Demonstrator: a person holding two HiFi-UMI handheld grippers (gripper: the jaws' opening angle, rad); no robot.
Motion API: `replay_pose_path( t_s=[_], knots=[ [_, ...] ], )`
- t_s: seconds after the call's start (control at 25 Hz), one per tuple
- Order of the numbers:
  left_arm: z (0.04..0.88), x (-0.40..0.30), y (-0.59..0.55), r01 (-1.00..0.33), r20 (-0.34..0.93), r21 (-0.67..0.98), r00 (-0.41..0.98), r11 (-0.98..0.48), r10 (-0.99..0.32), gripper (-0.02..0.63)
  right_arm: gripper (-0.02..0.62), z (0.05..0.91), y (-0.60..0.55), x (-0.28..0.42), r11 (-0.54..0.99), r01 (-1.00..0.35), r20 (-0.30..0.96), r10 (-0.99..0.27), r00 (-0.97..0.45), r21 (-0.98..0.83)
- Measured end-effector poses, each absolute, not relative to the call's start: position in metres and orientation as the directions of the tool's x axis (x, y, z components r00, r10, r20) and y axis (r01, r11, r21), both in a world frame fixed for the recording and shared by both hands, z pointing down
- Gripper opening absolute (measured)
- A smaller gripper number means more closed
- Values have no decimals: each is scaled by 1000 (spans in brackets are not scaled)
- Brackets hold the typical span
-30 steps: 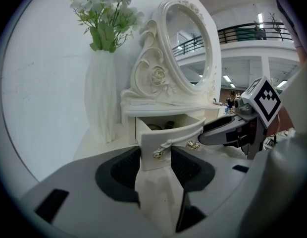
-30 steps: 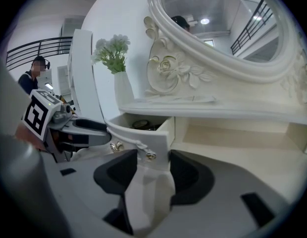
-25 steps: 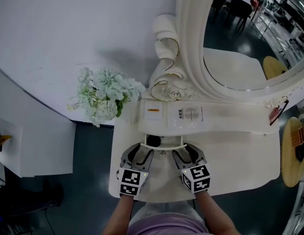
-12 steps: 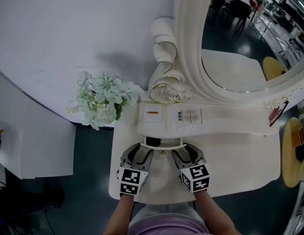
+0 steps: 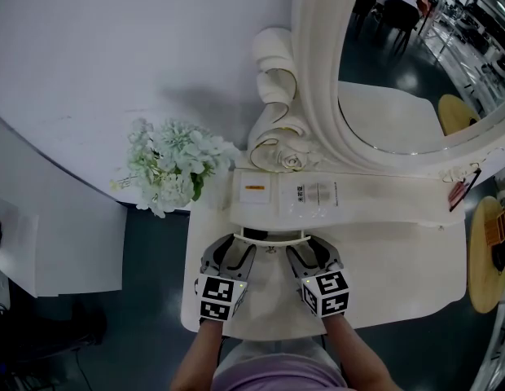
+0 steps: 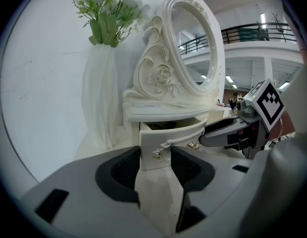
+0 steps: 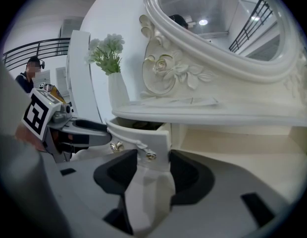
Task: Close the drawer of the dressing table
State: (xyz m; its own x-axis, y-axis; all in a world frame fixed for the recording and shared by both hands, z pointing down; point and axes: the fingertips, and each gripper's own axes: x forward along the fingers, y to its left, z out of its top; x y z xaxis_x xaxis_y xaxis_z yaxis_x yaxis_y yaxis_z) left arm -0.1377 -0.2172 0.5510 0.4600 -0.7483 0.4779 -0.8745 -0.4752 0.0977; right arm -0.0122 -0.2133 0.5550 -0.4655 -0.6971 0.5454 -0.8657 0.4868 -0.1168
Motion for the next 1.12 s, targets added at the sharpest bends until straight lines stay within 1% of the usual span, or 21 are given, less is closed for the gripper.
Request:
replay_pose_path(
  t_s=[1.12],
  knots=[
    [548,-137,-245,-889,467,113,441,-443,-767,198,216,553,-241,-12,474,-872,528,-712,-462,-125]
  ],
)
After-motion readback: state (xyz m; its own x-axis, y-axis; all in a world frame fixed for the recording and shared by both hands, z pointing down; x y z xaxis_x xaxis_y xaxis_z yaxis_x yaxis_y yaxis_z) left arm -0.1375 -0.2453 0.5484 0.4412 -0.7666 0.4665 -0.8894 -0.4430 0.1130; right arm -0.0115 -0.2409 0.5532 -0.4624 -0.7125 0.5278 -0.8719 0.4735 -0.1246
